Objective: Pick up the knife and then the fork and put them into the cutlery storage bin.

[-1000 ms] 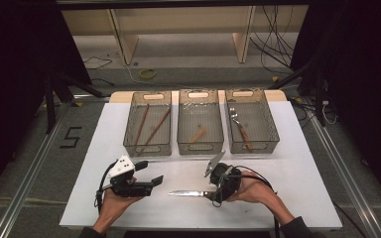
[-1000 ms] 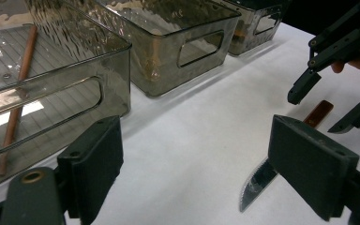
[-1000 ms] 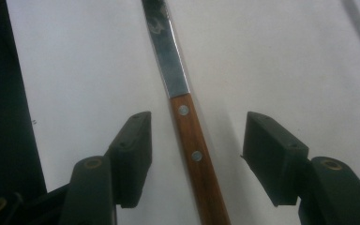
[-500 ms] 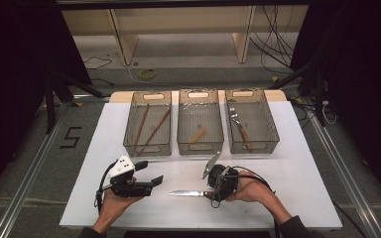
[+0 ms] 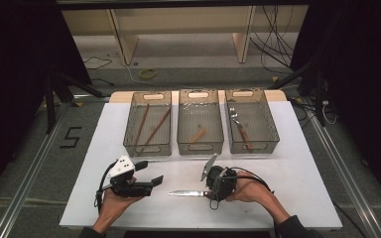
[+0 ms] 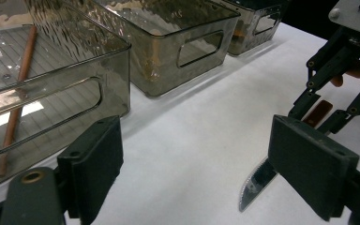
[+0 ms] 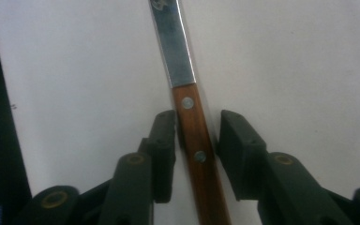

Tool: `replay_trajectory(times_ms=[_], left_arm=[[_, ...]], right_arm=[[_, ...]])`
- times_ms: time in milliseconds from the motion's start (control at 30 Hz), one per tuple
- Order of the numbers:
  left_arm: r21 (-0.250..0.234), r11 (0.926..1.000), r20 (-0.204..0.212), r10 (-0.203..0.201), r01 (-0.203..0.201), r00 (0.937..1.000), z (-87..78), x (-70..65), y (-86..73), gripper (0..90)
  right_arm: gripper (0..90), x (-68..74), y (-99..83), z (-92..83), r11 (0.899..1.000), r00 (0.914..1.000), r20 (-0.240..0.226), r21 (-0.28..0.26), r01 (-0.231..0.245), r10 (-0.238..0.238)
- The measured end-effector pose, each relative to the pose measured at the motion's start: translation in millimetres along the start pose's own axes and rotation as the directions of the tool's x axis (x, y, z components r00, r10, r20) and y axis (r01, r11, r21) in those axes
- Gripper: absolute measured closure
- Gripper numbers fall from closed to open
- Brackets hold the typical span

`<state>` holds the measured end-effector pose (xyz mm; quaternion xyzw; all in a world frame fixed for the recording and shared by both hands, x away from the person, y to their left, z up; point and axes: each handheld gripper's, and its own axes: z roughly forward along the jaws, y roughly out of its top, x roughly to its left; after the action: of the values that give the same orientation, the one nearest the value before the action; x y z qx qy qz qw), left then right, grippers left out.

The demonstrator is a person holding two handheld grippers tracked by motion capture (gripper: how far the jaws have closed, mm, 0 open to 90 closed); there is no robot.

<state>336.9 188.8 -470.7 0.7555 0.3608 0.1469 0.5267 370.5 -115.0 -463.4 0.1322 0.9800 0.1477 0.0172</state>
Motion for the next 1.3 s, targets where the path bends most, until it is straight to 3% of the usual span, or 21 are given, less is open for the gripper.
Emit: replay_trajectory(times_ms=[300, 400, 567, 767, 967, 1133, 1300], left_arm=[[-0.001, 1.0000, 0.002, 0.000, 0.000, 1.0000, -0.3, -0.2, 0.2, 17.7], [0.000, 1.0000, 0.003, -0.001, 0.001, 1.0000, -0.6, -0.3, 0.2, 17.7], [0.001, 1.0000, 0.002, 0.002, -0.002, 1.0000, -0.8, 0.8, 0.3, 17.7], [-0.001, 1.0000, 0.002, 0.000, 0.000, 1.0000, -0.9, 0.7, 0.4, 17.7], [-0.009, 0.9999, 0.000, -0.008, 0.008, 1.0000, -1.5, 0.8, 0.4, 17.7], [-0.017, 0.9997, 0.002, -0.017, 0.017, 0.9999, -1.4, 1.1, 0.3, 17.6], [-0.021, 0.9996, 0.002, -0.019, 0.019, 0.9998, -2.1, 1.7, 0.5, 17.6]], right_arm=[[76.0, 5.2, 0.5, -1.1, 0.998, 0.9994, 0.010, 0.045, 0.033, -0.034], [76.8, 5.3, 0.6, -0.9, 0.999, 1.0000, 0.007, 0.042, 0.004, -0.004], [77.2, 3.9, -0.9, -1.6, 0.999, 1.0000, 0.001, 0.039, 0.005, -0.005], [77.3, 0.5, -4.8, -3.0, 1.000, 0.9998, -0.004, -0.004, -0.018, 0.018], [77.4, -5.3, -8.3, -18.1, 0.996, 0.9982, 0.005, -0.072, -0.060, 0.060], [77.3, -10.9, -12.1, -32.4, 0.984, 0.9926, 0.014, -0.137, -0.118, 0.121], [77.3, -16.1, -15.5, -42.6, 0.974, 0.9880, 0.031, -0.177, -0.144, 0.151]])
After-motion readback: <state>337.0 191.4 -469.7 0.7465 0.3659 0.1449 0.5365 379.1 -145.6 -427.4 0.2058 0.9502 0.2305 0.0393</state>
